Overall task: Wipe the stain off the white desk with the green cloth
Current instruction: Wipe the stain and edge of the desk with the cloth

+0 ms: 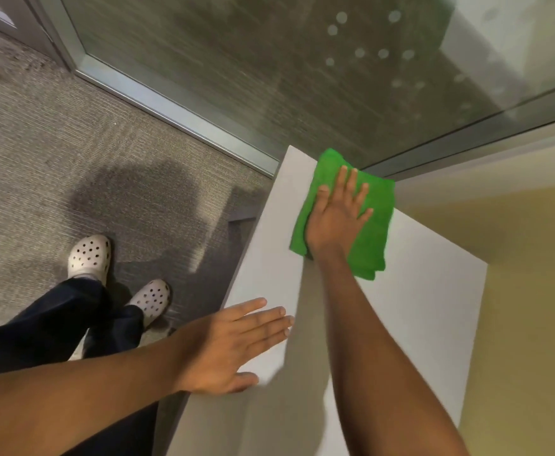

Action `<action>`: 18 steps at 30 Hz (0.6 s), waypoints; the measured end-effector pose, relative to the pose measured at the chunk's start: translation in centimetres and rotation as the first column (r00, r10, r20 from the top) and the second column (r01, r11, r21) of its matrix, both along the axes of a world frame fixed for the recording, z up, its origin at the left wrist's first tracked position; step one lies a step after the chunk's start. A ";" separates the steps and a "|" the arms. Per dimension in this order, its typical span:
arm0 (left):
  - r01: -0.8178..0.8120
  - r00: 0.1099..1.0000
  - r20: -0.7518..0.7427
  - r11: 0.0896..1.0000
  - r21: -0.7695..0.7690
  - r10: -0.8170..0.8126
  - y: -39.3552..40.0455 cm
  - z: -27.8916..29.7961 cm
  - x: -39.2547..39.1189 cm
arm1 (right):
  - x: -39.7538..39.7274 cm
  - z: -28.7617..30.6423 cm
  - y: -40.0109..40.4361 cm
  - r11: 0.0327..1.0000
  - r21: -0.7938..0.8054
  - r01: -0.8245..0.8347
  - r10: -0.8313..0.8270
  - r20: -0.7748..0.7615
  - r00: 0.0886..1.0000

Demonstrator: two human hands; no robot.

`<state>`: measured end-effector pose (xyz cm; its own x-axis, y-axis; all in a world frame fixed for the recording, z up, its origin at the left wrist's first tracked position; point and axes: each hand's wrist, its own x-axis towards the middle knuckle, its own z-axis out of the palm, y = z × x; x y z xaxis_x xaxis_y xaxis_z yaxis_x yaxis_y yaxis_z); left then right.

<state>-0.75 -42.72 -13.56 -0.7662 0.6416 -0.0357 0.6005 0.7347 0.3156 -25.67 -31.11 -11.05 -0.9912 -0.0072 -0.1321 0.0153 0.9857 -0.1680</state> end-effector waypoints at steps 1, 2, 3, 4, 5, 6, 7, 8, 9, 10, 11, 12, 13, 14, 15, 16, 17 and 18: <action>0.000 1.000 0.000 1.000 -0.010 0.000 0.1 -0.1 0.0 | 1.4 -0.3 -1.5 0.998 -0.010 -0.069 0.069 -0.011 0.998; -0.002 1.000 0.001 1.000 -0.014 0.002 0.2 -0.2 0.0 | 3.2 -0.6 -2.7 0.987 -0.017 -0.161 0.161 -0.026 0.987; -0.002 1.000 0.002 1.000 -0.018 0.002 0.2 -0.3 -0.1 | 4.9 -0.7 -3.3 0.966 -0.023 -0.258 0.257 -0.030 0.966; -0.002 1.000 0.003 1.000 -0.021 0.002 0.2 -0.3 -0.1 | 6.1 -0.8 -3.2 0.936 -0.031 -0.350 0.350 -0.012 0.937; -0.001 1.000 0.001 1.000 -0.022 0.001 0.2 -0.4 0.0 | 6.6 -0.7 -2.3 0.901 -0.039 -0.432 0.433 0.012 0.901; 0.003 1.000 -0.005 1.000 -0.017 -0.003 0.3 -0.6 0.0 | 6.2 -0.5 -0.9 0.866 -0.040 -0.499 0.500 0.030 0.865; 0.004 1.000 -0.020 1.000 -0.016 -0.005 0.3 -0.7 0.1 | 5.4 -0.3 0.8 0.846 -0.031 -0.533 0.534 0.038 0.845; 0.001 0.999 -0.044 1.000 -0.025 -0.002 0.4 -0.9 0.2 | 4.2 0.0 2.3 0.857 -0.015 -0.515 0.515 0.043 0.856; -0.004 0.998 -0.062 0.999 -0.033 0.002 0.4 -1.1 0.2 | 2.9 0.4 3.4 0.900 0.002 -0.436 0.436 0.043 0.899; -0.005 0.998 -0.069 0.999 -0.031 0.003 0.4 -1.2 0.3 | 1.7 0.6 3.8 0.954 0.010 -0.300 0.300 0.038 0.953; -0.007 0.997 -0.071 1.000 -0.027 0.005 0.5 -1.3 0.4 | 0.7 0.8 3.5 0.990 0.011 -0.141 0.140 0.028 0.990; -0.009 0.998 -0.070 1.000 -0.027 0.007 0.6 -1.4 0.5 | 0.0 0.7 2.4 1.000 0.011 0.001 -0.001 0.016 1.000; -0.005 0.998 -0.064 1.000 -0.029 0.003 0.7 -1.5 0.5 | -0.1 0.5 0.8 0.995 0.009 0.096 -0.096 0.010 0.995; 0.002 0.999 -0.054 1.000 -0.029 -0.004 0.8 -1.7 0.6 | 0.3 0.3 -1.0 0.993 0.009 0.120 -0.120 0.010 0.993; 0.007 0.999 -0.038 1.000 -0.025 -0.008 1.0 -1.8 0.6 | 1.0 0.0 -2.6 0.997 0.011 0.074 -0.074 0.009 0.997; 0.007 1.000 -0.018 1.000 -0.019 -0.008 1.1 -1.9 0.6 | 2.2 -0.3 -3.8 1.000 0.013 -0.027 0.027 0.003 1.000; 0.007 1.000 -0.004 1.000 -0.010 -0.007 1.0 -1.8 0.6 | 3.5 -0.6 -4.4 0.987 0.015 -0.159 0.159 -0.006 0.987; 0.004 1.000 -0.005 1.000 0.005 -0.004 0.9 -1.7 0.5 | 4.7 -0.6 -4.3 0.955 0.018 -0.298 0.298 -0.005 0.955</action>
<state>-0.27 -41.79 -15.27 -0.7637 0.6450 -0.0286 0.6052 0.7306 0.3163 -21.00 -35.43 -11.69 -0.9454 -0.2998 -0.1275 -0.2805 0.9481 -0.1499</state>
